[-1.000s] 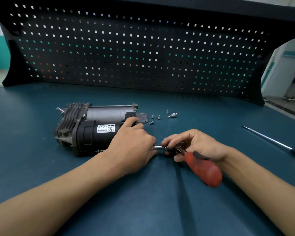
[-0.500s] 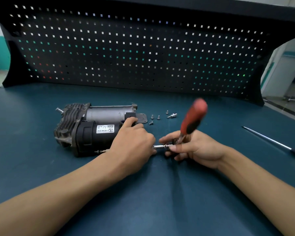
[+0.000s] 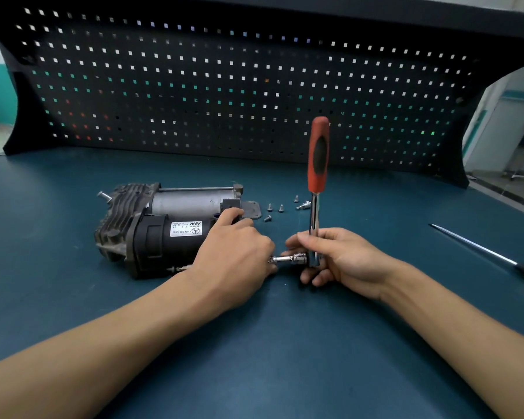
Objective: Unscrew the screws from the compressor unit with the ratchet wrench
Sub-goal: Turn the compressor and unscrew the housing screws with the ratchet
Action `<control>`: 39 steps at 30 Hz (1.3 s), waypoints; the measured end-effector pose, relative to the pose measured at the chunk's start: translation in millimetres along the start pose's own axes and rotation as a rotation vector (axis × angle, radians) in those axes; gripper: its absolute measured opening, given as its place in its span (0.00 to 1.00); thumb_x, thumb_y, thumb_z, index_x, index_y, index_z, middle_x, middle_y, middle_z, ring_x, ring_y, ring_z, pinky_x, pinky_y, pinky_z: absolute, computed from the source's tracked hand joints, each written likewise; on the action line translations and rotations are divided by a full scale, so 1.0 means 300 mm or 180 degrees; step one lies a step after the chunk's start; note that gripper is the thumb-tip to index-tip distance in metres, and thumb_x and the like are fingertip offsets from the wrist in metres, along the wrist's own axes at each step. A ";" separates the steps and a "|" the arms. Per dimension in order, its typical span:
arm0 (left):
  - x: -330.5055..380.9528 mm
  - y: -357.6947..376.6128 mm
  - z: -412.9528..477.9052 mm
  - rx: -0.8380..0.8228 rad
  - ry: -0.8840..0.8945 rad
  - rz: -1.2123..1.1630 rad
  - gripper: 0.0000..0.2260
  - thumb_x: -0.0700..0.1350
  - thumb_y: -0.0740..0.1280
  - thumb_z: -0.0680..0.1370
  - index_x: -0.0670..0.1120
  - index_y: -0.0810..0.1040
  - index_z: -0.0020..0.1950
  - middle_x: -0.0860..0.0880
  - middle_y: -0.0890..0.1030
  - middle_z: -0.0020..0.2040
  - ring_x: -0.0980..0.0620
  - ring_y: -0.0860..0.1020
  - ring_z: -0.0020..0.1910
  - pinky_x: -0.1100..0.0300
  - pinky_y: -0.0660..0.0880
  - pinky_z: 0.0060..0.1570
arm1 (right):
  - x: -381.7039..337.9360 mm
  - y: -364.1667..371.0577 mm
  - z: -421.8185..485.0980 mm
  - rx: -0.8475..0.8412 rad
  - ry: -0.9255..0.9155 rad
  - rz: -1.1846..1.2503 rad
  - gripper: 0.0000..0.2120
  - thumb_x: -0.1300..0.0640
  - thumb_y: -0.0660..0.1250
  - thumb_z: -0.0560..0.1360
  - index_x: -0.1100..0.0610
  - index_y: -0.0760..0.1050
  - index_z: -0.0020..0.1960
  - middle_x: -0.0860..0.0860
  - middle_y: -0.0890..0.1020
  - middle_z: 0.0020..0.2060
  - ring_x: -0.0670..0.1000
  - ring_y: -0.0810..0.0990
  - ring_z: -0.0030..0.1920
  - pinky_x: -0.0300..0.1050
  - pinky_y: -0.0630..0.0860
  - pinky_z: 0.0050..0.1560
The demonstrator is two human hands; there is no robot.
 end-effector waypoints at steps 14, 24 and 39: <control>0.006 -0.005 -0.002 -0.0035 0.0037 0.0020 0.15 0.61 0.63 0.78 0.51 0.80 0.48 0.51 0.82 0.42 0.49 0.76 0.53 0.54 0.48 0.65 | 0.005 -0.021 -0.001 -0.0063 0.0061 0.0228 0.15 0.55 0.74 0.67 0.60 0.77 0.51 0.55 0.84 0.43 0.53 0.82 0.31 0.38 0.77 0.26; -0.002 -0.001 0.001 -0.0074 -0.0005 0.0027 0.16 0.61 0.62 0.78 0.51 0.81 0.49 0.50 0.82 0.43 0.49 0.76 0.54 0.54 0.48 0.66 | 0.002 -0.020 0.009 -0.0021 0.0195 0.0009 0.18 0.52 0.73 0.70 0.64 0.77 0.51 0.60 0.78 0.43 0.51 0.82 0.32 0.37 0.75 0.25; -0.011 0.004 -0.014 -0.0020 0.0233 0.0078 0.17 0.63 0.55 0.80 0.53 0.75 0.43 0.53 0.83 0.43 0.48 0.76 0.51 0.52 0.51 0.67 | 0.010 -0.026 -0.008 0.0062 -0.0337 0.0244 0.22 0.63 0.76 0.62 0.58 0.80 0.55 0.52 0.85 0.45 0.54 0.84 0.36 0.39 0.78 0.30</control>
Point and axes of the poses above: each hand's wrist, its own z-axis towards the middle knuckle, its own y-axis out of the palm, x = y × z, the point moved 2 cm from there along z, towards the middle knuckle
